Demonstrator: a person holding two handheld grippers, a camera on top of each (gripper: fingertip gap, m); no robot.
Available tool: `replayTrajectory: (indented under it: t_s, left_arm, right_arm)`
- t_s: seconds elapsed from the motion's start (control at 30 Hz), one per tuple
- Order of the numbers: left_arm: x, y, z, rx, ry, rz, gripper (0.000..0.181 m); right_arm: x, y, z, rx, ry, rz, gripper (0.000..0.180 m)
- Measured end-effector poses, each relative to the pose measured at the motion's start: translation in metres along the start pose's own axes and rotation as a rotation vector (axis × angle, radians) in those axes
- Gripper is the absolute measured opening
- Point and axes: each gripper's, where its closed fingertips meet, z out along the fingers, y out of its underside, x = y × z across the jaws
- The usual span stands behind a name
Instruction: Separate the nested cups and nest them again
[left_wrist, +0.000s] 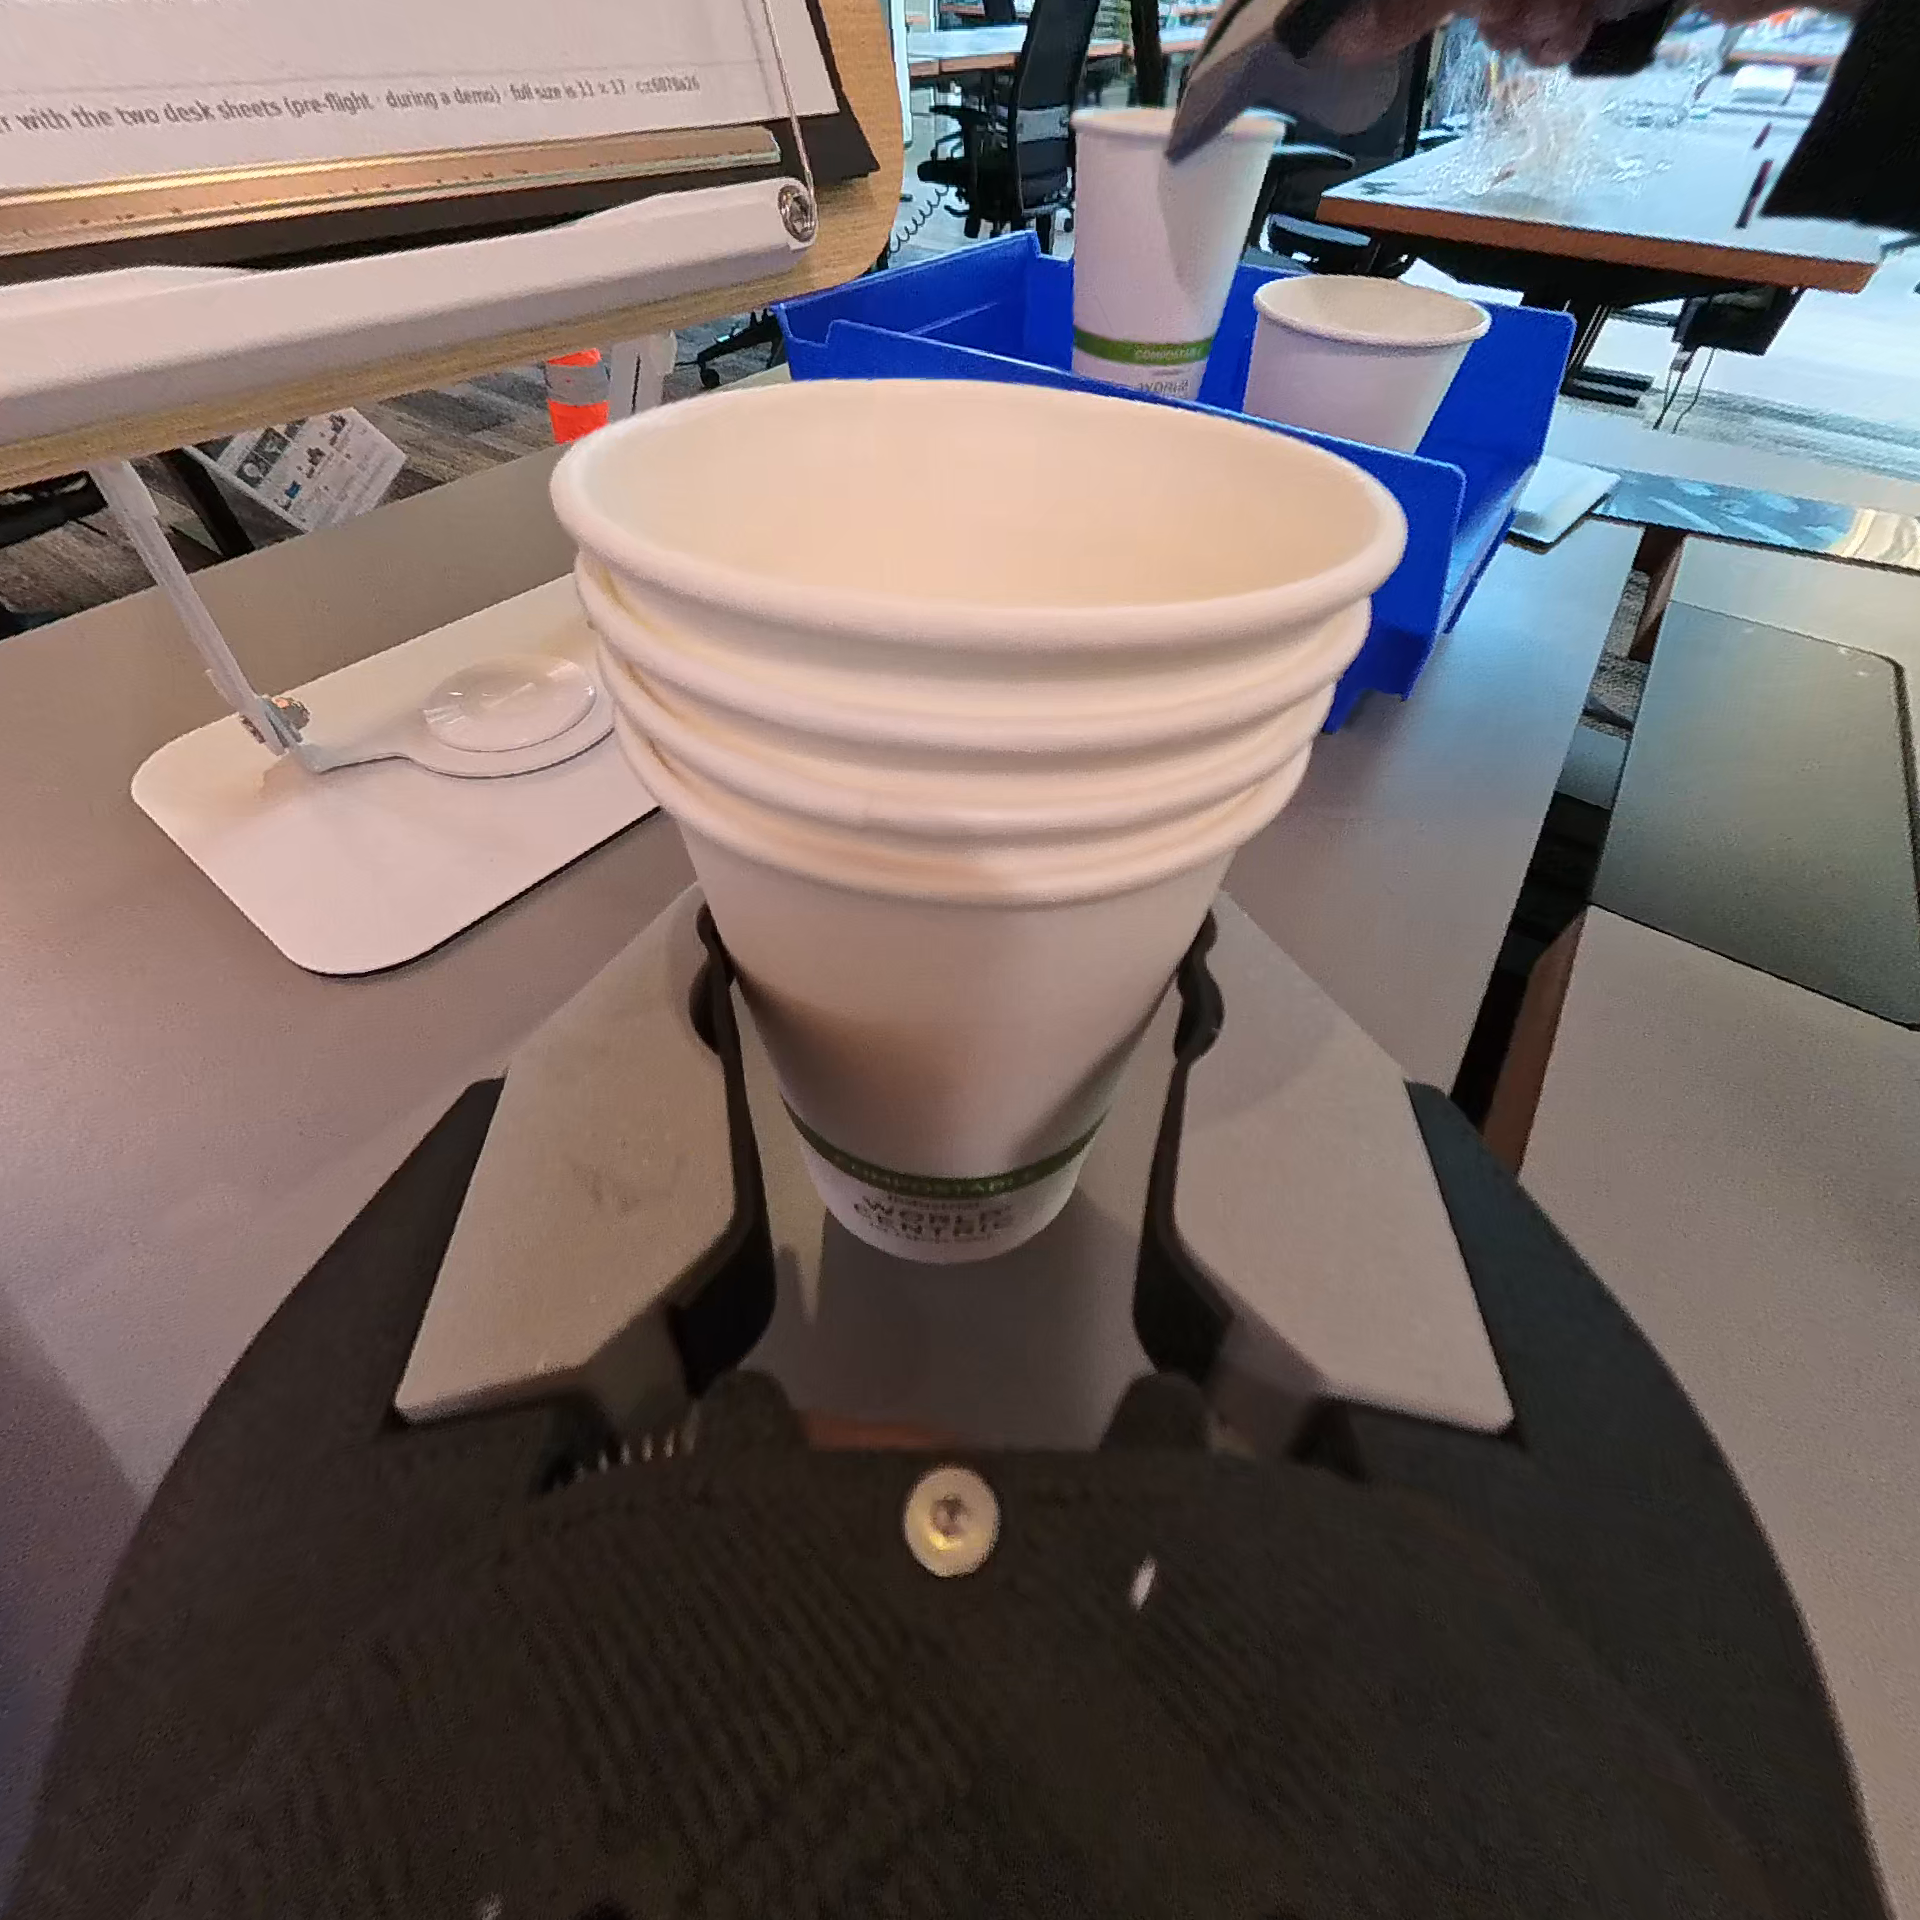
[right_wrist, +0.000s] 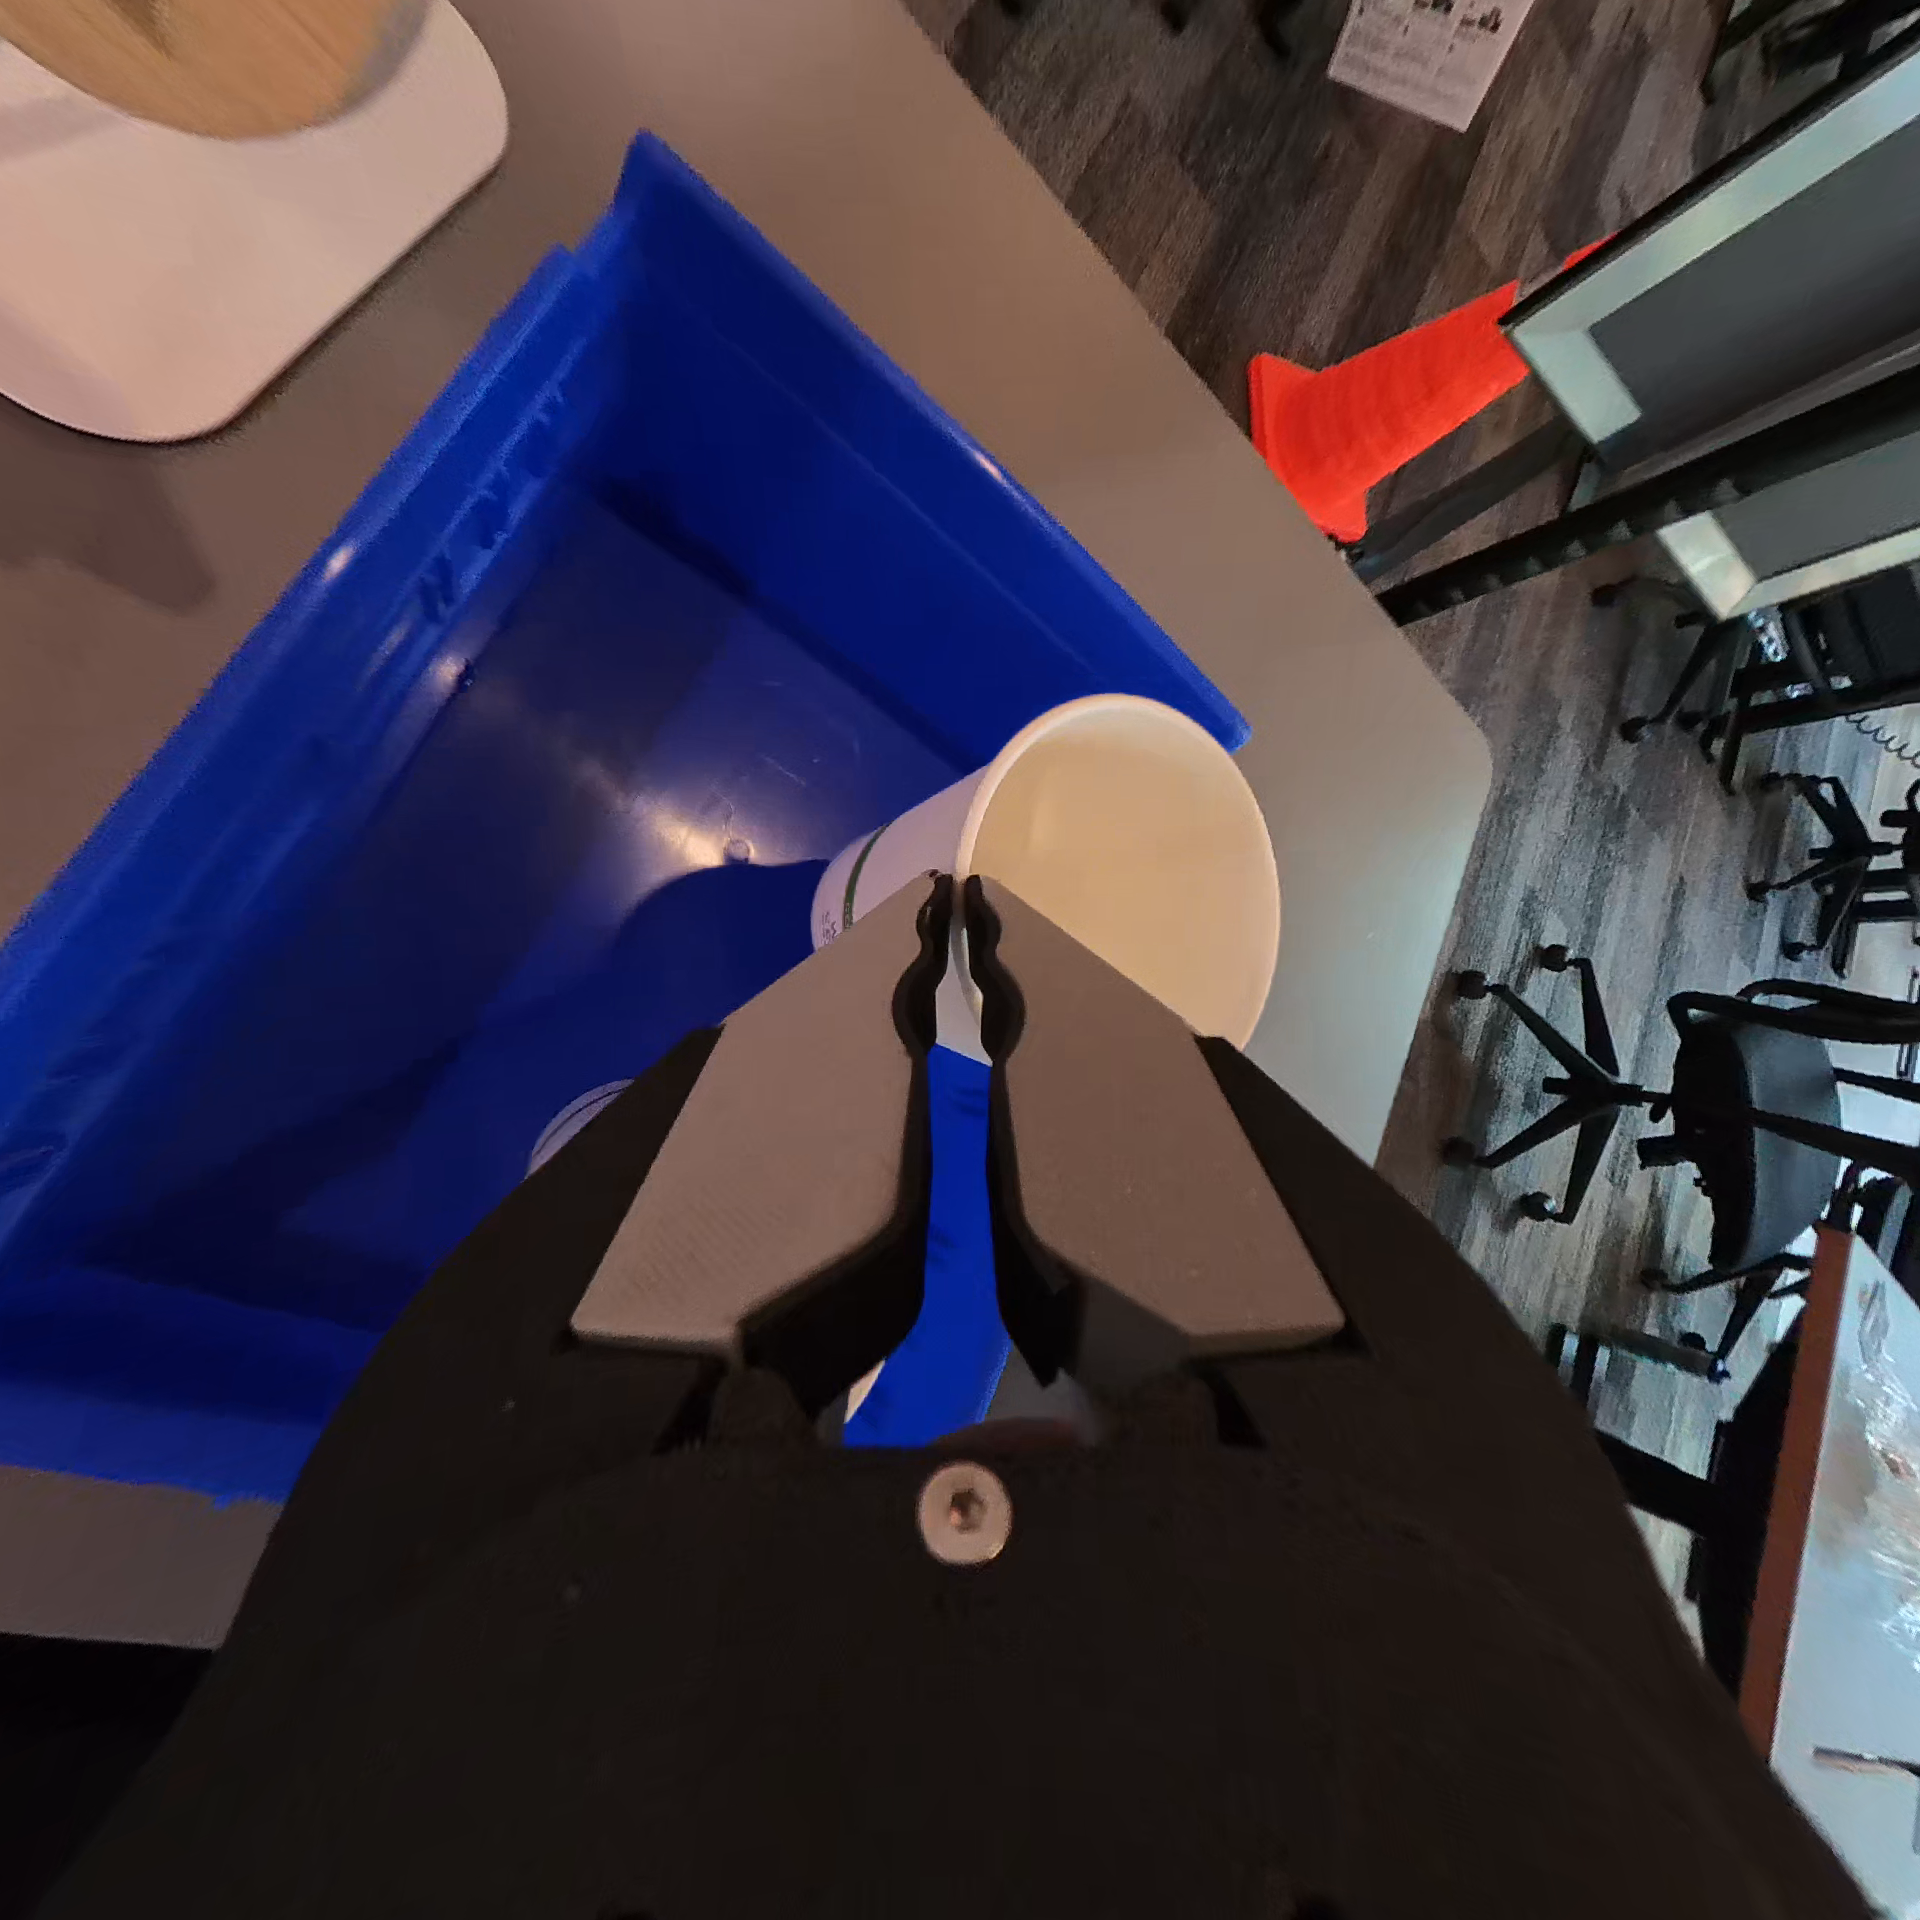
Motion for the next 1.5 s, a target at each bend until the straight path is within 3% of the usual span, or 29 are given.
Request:
replayTrajectory:
  t_s: [0.3, 0.47, 0.53, 0.8, 1.0, 1.13, 1.27, 1.37, 1.5]
  left_arm:
    - [-0.001, -0.002, -0.002, 0.008, -0.003, -0.003, 0.085]
    - [0.0, -0.001, -0.001, 0.002, 0.0, -0.002, 0.085]
    - [0.0, 0.0, -0.001, 0.003, 0.002, -0.008, 0.085]
    - [-0.001, 0.0, -0.002, 0.006, 0.003, -0.019, 0.086]
    - [0.0, -0.004, -0.004, 0.021, 0.008, -0.024, 0.086]
    - [0.003, -0.002, -0.002, 0.011, 0.013, -0.015, 0.087]
    - [0.004, 0.0, -0.001, 0.005, 0.012, -0.01, 0.087]
    - [0.003, 0.0, -0.003, 0.008, 0.01, -0.015, 0.086]
    - [0.001, 0.0, -0.003, 0.008, 0.009, -0.022, 0.087]
  right_arm:
    - [-0.019, 0.021, 0.022, -0.065, -0.111, 0.016, 0.0]
    - [-0.02, 0.021, 0.021, -0.064, -0.075, -0.015, 0.006]
    - [-0.02, 0.02, 0.014, -0.054, -0.077, -0.01, 0.014]
    - [-0.028, 0.014, -0.032, 0.035, -0.132, 0.019, 0.017]
    - [-0.076, 0.044, -0.077, 0.0, -0.361, 0.014, 0.016]
    - [-0.091, 0.061, -0.08, -0.024, -0.332, -0.036, 0.033]
    - [-0.107, 0.073, -0.067, -0.089, -0.345, -0.071, 0.028]
    - [-0.108, 0.068, -0.063, -0.072, -0.341, -0.079, 0.0]
    - [-0.103, 0.08, -0.052, -0.149, -0.305, -0.121, 0.0]
